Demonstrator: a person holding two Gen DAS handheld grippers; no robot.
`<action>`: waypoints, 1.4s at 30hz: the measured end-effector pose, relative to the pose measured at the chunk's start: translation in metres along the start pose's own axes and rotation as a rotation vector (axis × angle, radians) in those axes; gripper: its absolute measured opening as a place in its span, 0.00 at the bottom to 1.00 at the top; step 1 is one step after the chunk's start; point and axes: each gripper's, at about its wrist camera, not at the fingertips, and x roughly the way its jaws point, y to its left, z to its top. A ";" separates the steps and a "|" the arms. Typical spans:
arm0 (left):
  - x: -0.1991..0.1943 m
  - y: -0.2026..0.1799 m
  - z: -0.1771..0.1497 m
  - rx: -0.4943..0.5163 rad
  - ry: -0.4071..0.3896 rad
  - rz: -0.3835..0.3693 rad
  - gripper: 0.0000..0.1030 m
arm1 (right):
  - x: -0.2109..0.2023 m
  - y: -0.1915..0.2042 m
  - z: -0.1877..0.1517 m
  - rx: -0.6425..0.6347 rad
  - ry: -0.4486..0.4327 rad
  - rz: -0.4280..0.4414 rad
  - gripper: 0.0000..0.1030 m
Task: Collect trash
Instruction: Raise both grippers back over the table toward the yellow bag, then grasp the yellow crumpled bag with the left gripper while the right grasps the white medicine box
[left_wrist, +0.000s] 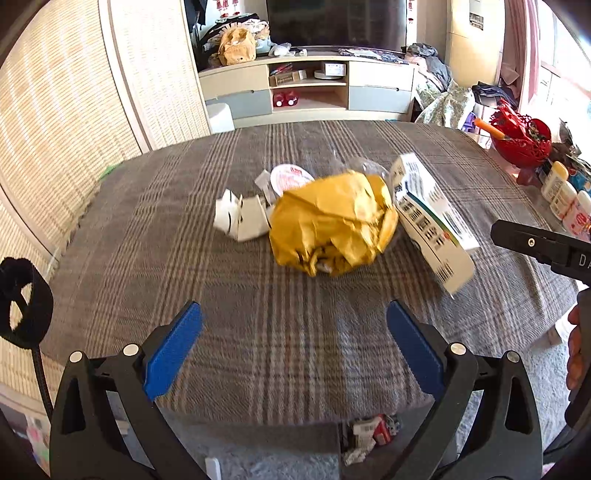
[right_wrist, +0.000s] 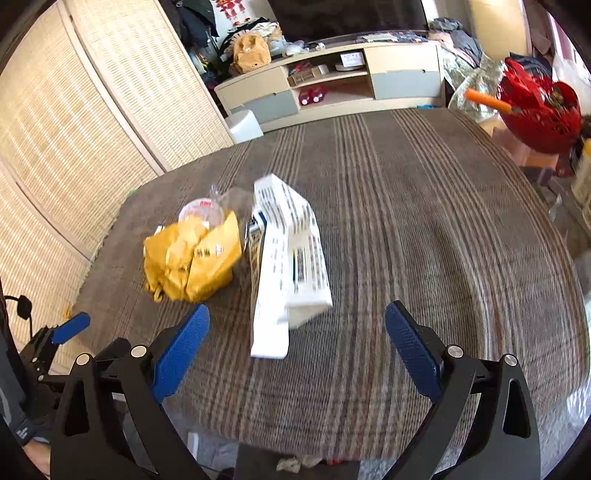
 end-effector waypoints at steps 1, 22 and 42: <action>0.004 0.001 0.005 0.004 -0.005 0.004 0.92 | 0.005 0.000 0.004 -0.002 0.002 -0.007 0.94; 0.064 -0.005 0.047 0.014 -0.009 -0.071 0.92 | 0.092 -0.002 0.010 -0.021 0.146 0.099 0.64; 0.102 -0.018 0.060 -0.071 0.002 -0.190 0.93 | 0.071 -0.043 0.007 0.012 0.083 0.096 0.52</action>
